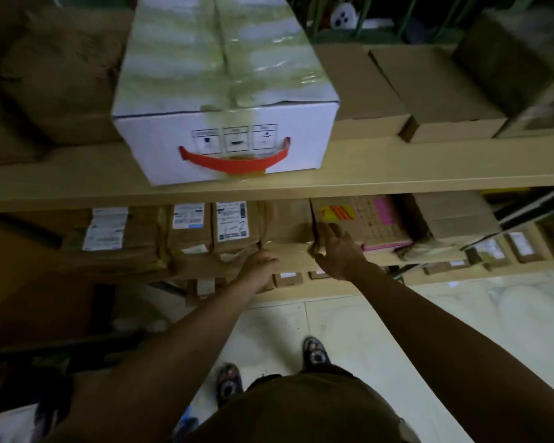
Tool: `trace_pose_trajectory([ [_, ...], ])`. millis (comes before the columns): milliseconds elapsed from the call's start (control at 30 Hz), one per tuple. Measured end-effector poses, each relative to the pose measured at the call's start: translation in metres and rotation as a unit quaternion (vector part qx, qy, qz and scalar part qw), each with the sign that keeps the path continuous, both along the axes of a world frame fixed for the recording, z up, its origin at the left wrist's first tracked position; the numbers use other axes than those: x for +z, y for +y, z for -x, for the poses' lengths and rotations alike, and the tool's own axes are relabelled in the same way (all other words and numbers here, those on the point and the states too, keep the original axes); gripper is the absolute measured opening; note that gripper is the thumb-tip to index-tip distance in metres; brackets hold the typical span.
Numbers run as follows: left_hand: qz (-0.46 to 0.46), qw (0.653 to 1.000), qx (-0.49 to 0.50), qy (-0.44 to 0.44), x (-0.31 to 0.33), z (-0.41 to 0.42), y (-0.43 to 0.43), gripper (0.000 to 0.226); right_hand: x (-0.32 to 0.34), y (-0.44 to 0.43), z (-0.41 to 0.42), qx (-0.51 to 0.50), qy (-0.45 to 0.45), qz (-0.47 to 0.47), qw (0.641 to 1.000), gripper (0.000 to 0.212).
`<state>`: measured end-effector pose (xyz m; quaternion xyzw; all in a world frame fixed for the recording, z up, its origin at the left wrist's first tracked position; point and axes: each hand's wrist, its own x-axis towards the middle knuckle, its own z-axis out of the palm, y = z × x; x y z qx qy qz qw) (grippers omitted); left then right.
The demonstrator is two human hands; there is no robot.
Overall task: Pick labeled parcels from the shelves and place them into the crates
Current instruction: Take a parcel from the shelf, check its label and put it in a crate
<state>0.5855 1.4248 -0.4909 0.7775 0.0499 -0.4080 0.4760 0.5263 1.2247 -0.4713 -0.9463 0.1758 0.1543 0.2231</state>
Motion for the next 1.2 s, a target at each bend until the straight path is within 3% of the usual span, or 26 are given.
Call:
trace_pose_trajectory([
  [67, 0.027, 0.984, 0.124, 0.123, -0.01, 0.002, -0.018, 0.03, -0.004, -0.026, 0.001, 0.047, 0.049, 0.03, 0.997, 0.075],
  [133, 0.101, 0.946, 0.236, 0.196, -0.012, -0.002, -0.033, 0.043, -0.007, -0.043, -0.001, 0.11, 0.121, 0.085, 0.983, 0.085],
  [233, 0.178, 0.895, 0.35, 0.21, -0.023, -0.012, -0.05, 0.061, -0.006, -0.055, -0.009, 0.169, 0.158, 0.117, 0.966, 0.091],
  [333, 0.17, 0.883, 0.388, 0.201, -0.037, -0.012, -0.063, 0.1, -0.009, -0.065, -0.011, 0.199, 0.167, 0.098, 0.961, 0.092],
  [467, 0.155, 0.881, 0.41, 0.179, -0.058, -0.009, -0.071, 0.096, -0.016, -0.069, -0.004, 0.222, 0.167, 0.109, 0.954, 0.095],
  [633, 0.207, 0.876, 0.419, 0.116, -0.058, -0.005, -0.066, 0.054, -0.025, -0.071, -0.005, 0.251, 0.175, 0.156, 0.939, 0.099],
  [833, 0.264, 0.833, 0.472, 0.116, -0.042, 0.027, -0.059, 0.073, -0.017, -0.07, 0.0, 0.228, 0.162, 0.117, 0.953, 0.103],
  [900, 0.276, 0.827, 0.477, 0.113, -0.033, 0.043, -0.058, 0.068, -0.018, -0.075, -0.003, 0.221, 0.155, 0.078, 0.96, 0.099],
  [967, 0.285, 0.812, 0.496, 0.116, -0.024, 0.057, -0.055, 0.062, -0.011, -0.077, -0.008, 0.209, 0.158, -0.021, 0.965, 0.088],
  [1033, 0.308, 0.8, 0.502, 0.117, -0.014, 0.07, -0.054, 0.052, -0.001, -0.076, -0.008, 0.165, 0.094, -0.144, 0.971, 0.073],
  [1100, 0.338, 0.784, 0.508, 0.114, -0.004, 0.081, -0.051, 0.049, 0.015, -0.07, -0.002, 0.087, 0.008, -0.207, 0.974, 0.061],
  [1133, 0.351, 0.778, 0.509, 0.11, 0.002, 0.085, -0.05, 0.049, 0.024, -0.065, 0.001, 0.03, -0.021, -0.258, 0.965, 0.064],
  [1200, 0.38, 0.769, 0.506, 0.097, 0.014, 0.091, -0.046, 0.049, 0.04, -0.056, 0.01, -0.071, -0.029, -0.399, 0.914, 0.087],
])
